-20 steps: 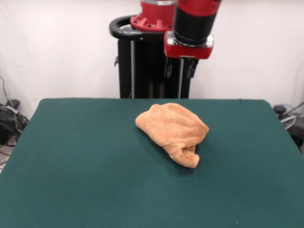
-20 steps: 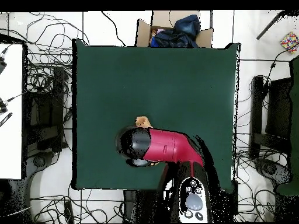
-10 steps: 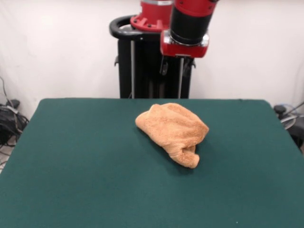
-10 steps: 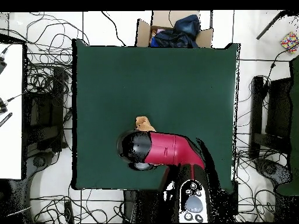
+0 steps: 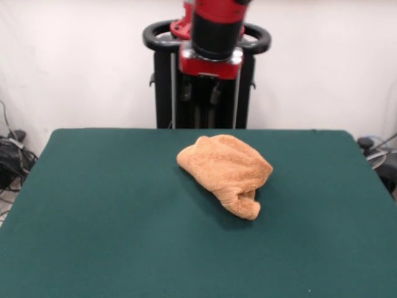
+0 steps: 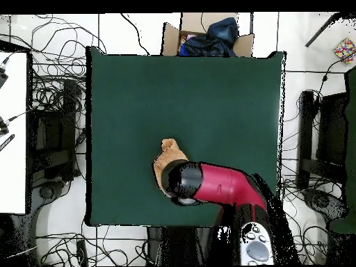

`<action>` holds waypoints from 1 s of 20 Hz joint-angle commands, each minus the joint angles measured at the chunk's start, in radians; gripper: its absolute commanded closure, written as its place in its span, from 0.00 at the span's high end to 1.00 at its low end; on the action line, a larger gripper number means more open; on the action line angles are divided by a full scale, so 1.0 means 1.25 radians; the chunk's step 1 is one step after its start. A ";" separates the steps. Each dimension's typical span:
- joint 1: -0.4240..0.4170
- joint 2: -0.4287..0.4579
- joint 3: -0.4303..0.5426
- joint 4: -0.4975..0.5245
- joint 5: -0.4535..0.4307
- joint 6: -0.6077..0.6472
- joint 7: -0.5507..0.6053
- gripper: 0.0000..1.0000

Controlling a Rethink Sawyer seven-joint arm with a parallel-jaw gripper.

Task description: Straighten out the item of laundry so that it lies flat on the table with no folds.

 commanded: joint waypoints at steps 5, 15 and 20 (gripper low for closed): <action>-0.134 -0.020 0.082 0.100 0.024 -0.102 0.009 1.00; -0.226 -0.005 0.199 0.197 0.079 -0.210 0.035 1.00; -0.275 0.002 0.272 0.235 0.115 -0.233 0.040 1.00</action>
